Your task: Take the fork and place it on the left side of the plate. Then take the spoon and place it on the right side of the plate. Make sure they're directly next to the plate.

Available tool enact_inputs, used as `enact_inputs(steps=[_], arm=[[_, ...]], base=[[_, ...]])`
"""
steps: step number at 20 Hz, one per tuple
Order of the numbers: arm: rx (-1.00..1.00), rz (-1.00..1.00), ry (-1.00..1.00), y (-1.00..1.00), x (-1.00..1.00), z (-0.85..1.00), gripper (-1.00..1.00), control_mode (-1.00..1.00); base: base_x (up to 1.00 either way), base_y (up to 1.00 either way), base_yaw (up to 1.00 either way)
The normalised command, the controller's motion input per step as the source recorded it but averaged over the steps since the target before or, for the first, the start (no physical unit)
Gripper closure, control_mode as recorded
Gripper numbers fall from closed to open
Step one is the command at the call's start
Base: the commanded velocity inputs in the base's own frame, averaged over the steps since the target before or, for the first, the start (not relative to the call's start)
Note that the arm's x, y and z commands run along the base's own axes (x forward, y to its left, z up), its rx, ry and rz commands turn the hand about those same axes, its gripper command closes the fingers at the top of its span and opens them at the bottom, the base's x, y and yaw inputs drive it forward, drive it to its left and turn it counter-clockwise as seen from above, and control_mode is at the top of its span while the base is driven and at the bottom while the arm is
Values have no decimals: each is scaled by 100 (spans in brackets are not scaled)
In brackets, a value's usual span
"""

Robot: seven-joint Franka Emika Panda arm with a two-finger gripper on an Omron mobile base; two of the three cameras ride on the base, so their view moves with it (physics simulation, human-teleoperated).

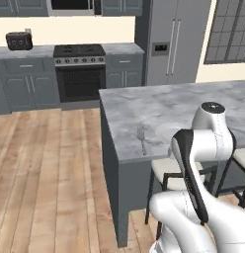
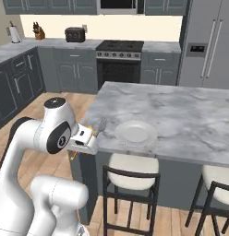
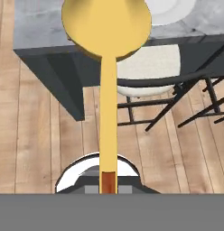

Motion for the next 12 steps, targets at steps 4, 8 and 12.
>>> enact_inputs(steps=[4,8,12], arm=[[0,0,0,0,0,0,100,100],[0,0,0,0,0,0,100,100],[0,0,0,0,0,0,100,100]], base=[[50,-100,0],[45,-100,0],[62,-86,0]])
